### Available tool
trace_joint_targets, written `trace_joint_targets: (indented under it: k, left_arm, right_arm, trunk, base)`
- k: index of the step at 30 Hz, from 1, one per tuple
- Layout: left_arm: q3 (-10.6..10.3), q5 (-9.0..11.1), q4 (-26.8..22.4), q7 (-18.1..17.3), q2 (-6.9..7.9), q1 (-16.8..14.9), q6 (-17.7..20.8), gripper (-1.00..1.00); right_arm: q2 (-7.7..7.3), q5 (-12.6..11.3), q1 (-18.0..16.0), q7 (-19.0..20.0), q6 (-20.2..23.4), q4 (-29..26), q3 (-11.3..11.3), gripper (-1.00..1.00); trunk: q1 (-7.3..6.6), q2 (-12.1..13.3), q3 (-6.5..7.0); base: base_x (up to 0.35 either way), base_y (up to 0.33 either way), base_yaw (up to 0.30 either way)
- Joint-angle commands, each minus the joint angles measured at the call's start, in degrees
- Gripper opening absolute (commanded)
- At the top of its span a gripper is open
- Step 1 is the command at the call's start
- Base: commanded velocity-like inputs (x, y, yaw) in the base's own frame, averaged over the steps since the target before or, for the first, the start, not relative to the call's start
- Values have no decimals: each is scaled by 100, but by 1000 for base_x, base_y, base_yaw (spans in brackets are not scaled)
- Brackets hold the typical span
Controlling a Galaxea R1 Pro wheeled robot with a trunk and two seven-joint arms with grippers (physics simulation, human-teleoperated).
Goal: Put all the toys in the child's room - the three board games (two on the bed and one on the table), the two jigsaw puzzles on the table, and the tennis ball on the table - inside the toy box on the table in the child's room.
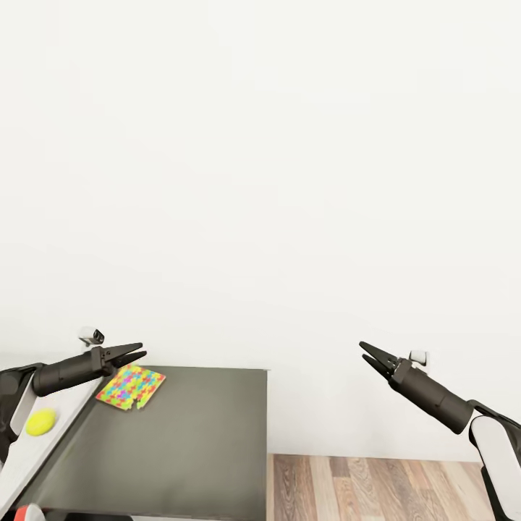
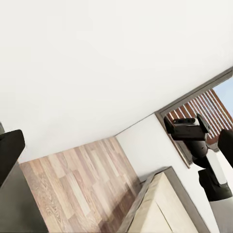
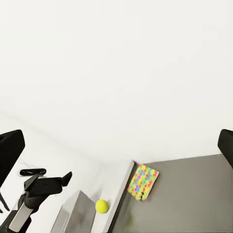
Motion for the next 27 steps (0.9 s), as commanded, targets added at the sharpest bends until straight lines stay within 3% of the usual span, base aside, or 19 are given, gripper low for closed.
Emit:
trace_joint_targets:
  k: [1,8,11,13,17,21,27]
  left_arm:
    - [-2,2,1,-19,0,-5,59,100]
    - [-10,3,1,-24,-2,-5,60,100]
    - [0,8,1,-27,0,-5,60,100]
    - [0,10,1,-27,1,-5,61,100]
    - [-11,5,1,-28,-5,-5,61,100]
    - [-3,3,1,-28,-7,-5,61,100]
    - [7,2,1,-25,-4,-5,61,100]
  right_arm:
    - [0,6,-7,16,32,-2,-7,100]
    - [-15,14,-5,17,71,1,-6,100]
    - [-55,132,0,10,145,4,-1,100]
    - [-139,336,1,-9,231,14,0,100]
    - [-437,975,2,28,353,313,-4,100]
    - [-584,1209,4,83,550,454,0,100]
    - [-614,1319,11,94,799,526,20,100]
  trunk:
    - [6,-12,-13]
    - [6,-12,-13]
    - [6,-12,-13]
    - [6,-12,-13]
    - [6,-12,-13]
    - [6,-12,-13]
    - [6,-12,-13]
  base:
    - [249,92,0]
    - [119,48,0]
    - [22,94,0]
    - [10,39,0]
    - [4,15,0]
    - [20,12,0]
    - [189,88,0]
